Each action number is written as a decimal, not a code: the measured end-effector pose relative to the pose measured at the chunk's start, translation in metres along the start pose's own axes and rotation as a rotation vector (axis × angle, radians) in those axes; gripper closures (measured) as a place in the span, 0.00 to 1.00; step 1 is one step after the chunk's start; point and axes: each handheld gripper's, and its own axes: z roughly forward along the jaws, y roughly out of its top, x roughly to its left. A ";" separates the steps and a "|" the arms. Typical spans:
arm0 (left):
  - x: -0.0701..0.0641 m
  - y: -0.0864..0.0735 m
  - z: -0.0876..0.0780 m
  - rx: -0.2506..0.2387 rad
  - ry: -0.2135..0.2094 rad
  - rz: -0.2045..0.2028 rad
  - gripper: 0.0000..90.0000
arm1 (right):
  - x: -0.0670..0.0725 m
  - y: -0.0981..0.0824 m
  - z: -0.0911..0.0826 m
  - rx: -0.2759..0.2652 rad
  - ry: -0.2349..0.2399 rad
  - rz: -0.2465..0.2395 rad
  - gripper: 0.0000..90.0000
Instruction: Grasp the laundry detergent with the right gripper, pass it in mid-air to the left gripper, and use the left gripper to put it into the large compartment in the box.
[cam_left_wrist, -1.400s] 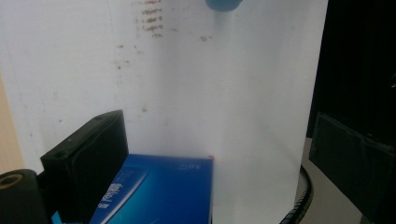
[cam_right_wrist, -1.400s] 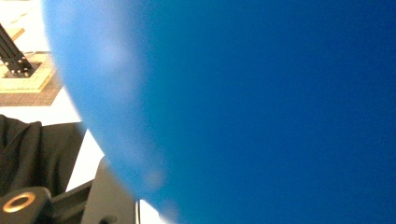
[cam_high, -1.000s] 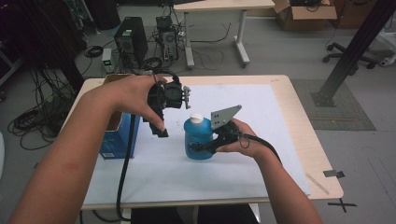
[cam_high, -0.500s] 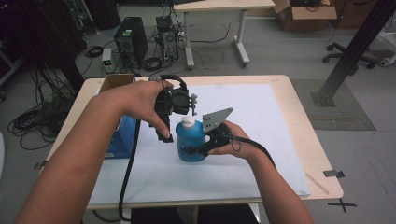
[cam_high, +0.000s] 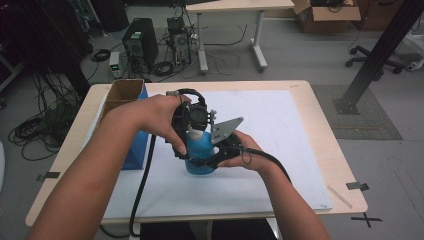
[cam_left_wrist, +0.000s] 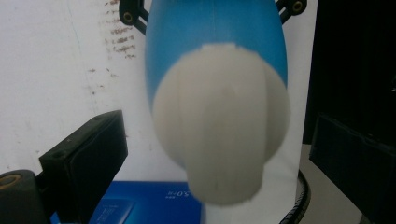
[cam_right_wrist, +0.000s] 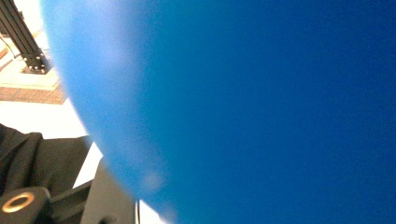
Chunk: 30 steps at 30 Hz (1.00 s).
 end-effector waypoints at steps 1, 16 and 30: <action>0.000 0.000 0.001 -0.002 -0.002 0.002 0.05 | 0.000 0.000 0.002 -0.002 0.002 0.000 0.51; -0.001 -0.001 0.014 0.007 -0.003 -0.020 0.05 | 0.003 0.004 0.016 -0.008 0.011 -0.006 0.50; -0.004 0.000 0.016 0.007 0.005 -0.036 0.16 | 0.004 0.005 0.017 0.001 0.009 -0.007 0.50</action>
